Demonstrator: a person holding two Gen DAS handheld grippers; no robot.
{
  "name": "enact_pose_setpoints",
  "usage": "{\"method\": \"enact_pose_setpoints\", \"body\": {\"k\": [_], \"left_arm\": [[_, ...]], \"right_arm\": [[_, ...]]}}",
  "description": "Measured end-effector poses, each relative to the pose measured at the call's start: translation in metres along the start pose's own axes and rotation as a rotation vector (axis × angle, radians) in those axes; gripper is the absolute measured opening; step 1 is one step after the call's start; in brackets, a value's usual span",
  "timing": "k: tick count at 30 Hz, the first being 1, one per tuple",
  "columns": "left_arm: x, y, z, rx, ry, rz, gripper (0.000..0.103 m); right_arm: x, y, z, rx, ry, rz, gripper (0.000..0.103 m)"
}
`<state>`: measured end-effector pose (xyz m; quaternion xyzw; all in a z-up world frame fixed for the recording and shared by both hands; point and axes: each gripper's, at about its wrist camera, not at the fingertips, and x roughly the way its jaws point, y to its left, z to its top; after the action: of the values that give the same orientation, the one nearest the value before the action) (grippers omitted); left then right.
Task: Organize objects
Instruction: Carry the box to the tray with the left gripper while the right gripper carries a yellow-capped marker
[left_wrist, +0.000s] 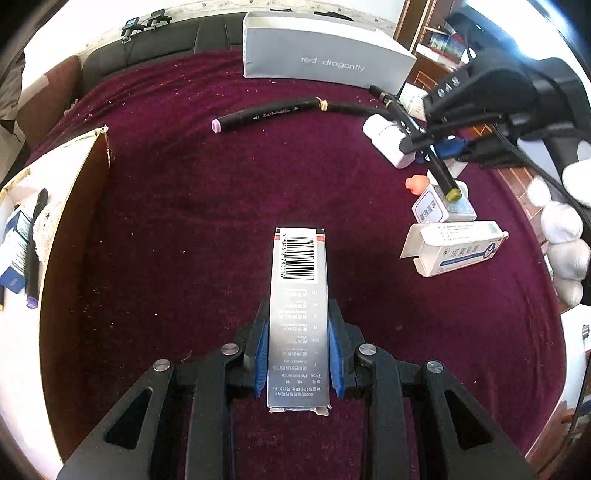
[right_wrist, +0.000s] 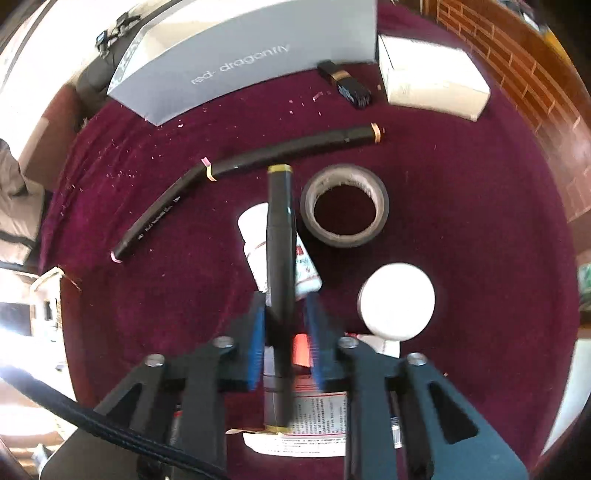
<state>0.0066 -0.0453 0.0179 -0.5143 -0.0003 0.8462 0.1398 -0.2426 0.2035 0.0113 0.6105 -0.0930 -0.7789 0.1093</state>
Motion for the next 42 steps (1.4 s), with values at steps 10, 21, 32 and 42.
{"method": "enact_pose_setpoints", "body": {"k": [10, 21, 32, 42], "left_arm": [[-0.023, 0.015, 0.006, -0.064, -0.021, -0.048, 0.022], [-0.074, 0.055, -0.010, -0.170, -0.066, -0.036, 0.022], [-0.118, 0.133, -0.023, -0.266, -0.114, 0.089, 0.023], [-0.107, 0.241, -0.017, -0.355, -0.088, 0.169, 0.023]], "right_arm": [[-0.020, -0.013, -0.021, 0.071, 0.033, 0.192, 0.012], [-0.014, 0.002, -0.078, 0.163, 0.213, 0.542, 0.012], [-0.006, 0.085, -0.093, 0.084, 0.283, 0.673, 0.013], [0.015, 0.188, -0.097, -0.010, 0.324, 0.680, 0.013]]}}
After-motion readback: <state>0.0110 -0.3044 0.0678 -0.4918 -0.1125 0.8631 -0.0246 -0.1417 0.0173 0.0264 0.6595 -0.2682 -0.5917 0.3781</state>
